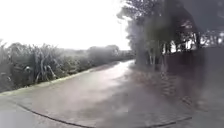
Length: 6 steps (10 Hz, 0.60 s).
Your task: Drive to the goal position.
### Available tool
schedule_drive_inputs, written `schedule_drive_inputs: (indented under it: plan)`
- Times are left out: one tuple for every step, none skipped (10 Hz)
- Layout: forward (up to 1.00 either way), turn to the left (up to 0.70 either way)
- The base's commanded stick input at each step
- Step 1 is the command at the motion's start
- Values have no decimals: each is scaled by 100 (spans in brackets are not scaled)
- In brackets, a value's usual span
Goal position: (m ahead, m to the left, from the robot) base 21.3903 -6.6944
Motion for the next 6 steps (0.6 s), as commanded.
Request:
schedule_drive_inputs:
  plan:
    - [100, 0]
    - [100, 0]
    - [100, 0]
    - [100, 0]
    - [100, 0]
    - [100, 0]
